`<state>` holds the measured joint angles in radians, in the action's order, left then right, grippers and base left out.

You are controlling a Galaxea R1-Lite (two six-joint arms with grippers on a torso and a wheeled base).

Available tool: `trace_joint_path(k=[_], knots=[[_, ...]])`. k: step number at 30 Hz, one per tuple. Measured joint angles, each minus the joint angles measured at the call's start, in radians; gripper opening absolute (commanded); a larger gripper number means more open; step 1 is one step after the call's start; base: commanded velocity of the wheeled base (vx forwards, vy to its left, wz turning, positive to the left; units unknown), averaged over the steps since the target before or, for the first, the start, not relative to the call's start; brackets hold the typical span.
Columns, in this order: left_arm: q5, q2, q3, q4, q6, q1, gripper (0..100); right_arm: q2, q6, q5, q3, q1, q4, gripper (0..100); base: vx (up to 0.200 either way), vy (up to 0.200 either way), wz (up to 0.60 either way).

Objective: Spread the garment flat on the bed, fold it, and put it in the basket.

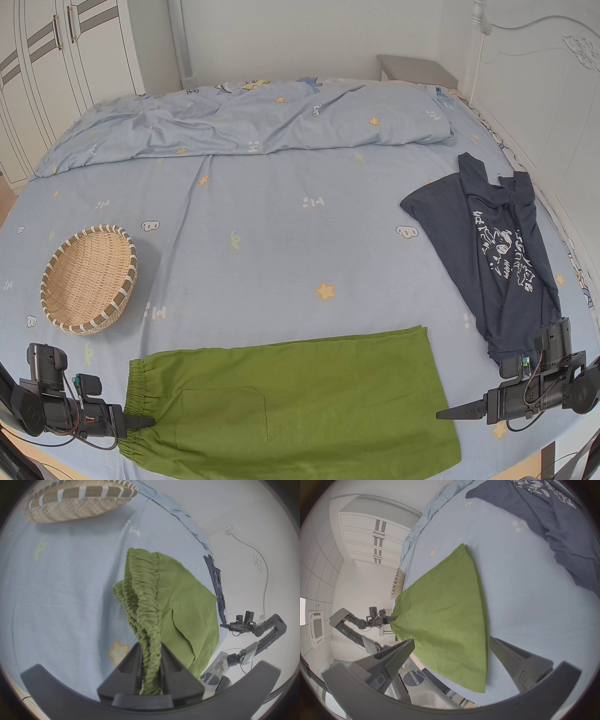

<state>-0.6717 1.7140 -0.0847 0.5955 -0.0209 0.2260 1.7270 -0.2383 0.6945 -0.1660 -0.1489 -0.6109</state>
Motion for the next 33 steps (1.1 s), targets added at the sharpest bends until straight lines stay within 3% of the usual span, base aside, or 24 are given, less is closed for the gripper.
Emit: trace_joint_path(k=[5,10,15,20,28,33], knots=[[0.054,-0.086,-0.036,-0.089,0.0,0.024,0,0.011,-0.012,0.002,-0.005,0.01,-0.045,100,0.0,0.0,0.0],[0.086,-0.166,-0.138,-0.361,0.034,0.029,0,0.005,-0.034,-0.007,-0.027,0.014,-0.084,100,0.0,0.0,0.0],[0.133,-0.231,-0.344,-0.653,0.085,0.029,0,-0.015,-0.054,-0.031,-0.097,0.017,-0.091,100,0.0,0.0,0.0],[0.19,-0.281,-0.541,-0.853,0.116,0.026,0,-0.032,-0.065,-0.051,-0.197,0.019,-0.076,100,0.0,0.0,0.0],[0.444,-0.326,-0.626,-0.897,0.179,0.0,0,-0.05,-0.075,-0.067,-0.278,0.034,-0.057,100,0.0,0.0,0.0],[0.48,-0.344,-0.629,-0.907,0.188,-0.034,0,-0.056,-0.082,-0.069,-0.306,0.047,-0.037,100,0.0,0.0,0.0]])
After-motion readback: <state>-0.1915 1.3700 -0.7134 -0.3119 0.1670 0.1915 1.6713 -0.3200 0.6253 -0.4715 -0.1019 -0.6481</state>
